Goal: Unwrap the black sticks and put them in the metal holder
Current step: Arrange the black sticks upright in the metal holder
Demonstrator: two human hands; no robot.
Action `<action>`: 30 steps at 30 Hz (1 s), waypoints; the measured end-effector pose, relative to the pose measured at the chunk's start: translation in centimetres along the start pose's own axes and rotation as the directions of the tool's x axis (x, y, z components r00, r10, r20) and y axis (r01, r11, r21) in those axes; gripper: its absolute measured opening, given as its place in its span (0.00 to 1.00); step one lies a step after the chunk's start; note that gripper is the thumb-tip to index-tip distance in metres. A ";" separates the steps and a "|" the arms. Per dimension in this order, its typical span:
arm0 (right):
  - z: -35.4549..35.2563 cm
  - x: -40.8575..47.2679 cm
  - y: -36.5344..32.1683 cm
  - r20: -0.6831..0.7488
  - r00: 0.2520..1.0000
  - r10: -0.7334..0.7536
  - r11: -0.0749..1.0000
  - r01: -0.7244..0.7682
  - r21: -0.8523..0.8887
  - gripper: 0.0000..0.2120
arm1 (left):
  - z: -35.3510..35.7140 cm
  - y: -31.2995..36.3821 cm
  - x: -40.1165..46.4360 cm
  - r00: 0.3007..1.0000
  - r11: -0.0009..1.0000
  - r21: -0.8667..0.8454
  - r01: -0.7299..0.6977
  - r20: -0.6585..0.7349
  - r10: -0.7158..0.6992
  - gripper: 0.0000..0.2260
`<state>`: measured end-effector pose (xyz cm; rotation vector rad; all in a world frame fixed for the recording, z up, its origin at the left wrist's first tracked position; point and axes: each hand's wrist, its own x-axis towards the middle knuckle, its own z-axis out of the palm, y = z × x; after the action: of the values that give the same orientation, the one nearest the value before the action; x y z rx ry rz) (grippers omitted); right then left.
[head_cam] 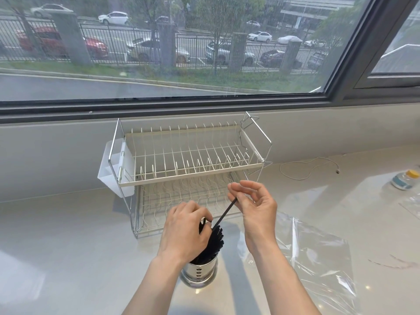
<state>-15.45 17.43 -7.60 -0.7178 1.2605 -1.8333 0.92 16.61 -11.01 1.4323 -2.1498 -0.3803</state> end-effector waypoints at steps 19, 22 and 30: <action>1.5 -0.5 -0.6 -0.106 0.888 0.447 0.759 -0.314 0.570 0.18 | -7.4 1.4 1.6 0.920 0.575 -0.817 -0.045 -0.259 -0.295 0.08; 1.5 -0.7 0.2 -0.143 0.863 0.485 0.741 -0.319 0.591 0.18 | -7.5 0.4 1.4 0.913 0.710 -0.705 -0.008 -0.294 -0.282 0.06; 1.8 -0.5 0.7 -0.141 0.851 0.506 0.729 -0.333 0.598 0.19 | -7.5 -0.6 0.5 0.896 0.547 -0.837 0.006 -0.238 -0.374 0.06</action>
<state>-13.55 16.83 -7.67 0.1781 0.8819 -1.8090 5.47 16.29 -5.02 1.0335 -1.1643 -0.9505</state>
